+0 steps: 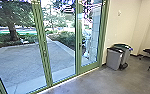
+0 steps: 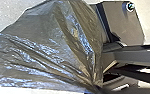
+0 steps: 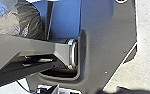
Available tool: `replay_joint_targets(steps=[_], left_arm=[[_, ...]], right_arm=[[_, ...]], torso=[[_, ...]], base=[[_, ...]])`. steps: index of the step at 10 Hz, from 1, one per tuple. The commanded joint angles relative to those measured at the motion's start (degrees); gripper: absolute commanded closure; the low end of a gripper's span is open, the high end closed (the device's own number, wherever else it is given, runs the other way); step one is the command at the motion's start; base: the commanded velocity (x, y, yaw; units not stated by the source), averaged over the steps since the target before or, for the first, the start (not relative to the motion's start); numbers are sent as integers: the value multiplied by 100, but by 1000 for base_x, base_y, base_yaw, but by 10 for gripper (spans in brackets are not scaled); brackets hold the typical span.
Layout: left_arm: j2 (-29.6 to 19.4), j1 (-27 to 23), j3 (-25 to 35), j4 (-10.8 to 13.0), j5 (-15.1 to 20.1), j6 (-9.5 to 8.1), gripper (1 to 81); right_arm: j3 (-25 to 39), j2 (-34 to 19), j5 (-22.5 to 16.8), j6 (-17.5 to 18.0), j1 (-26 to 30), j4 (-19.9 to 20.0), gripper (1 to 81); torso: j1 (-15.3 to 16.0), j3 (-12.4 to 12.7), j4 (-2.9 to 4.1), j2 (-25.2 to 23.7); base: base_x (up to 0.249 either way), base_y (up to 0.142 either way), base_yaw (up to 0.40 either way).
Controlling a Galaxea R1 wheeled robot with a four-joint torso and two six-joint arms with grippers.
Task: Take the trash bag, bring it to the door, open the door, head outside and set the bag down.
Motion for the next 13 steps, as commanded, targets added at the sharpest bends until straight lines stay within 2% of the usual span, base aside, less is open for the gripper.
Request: replay_joint_targets(steps=[1,8,13], left_arm=[[-1,-293,8,56,346,19,811],[9,-293,8,56,337,19,811],[0,-293,8,47,337,19,811]], right_arm=[[20,51,-338,-43,249,-35,10],[38,59,-347,-43,205,-35,10],[38,68,-347,-43,205,-44,10]], torso=[[0,0,0,0],[-2,2,0,0],[-2,2,0,0]], base=[[174,-110,0],[173,-85,0],[173,0,0]])
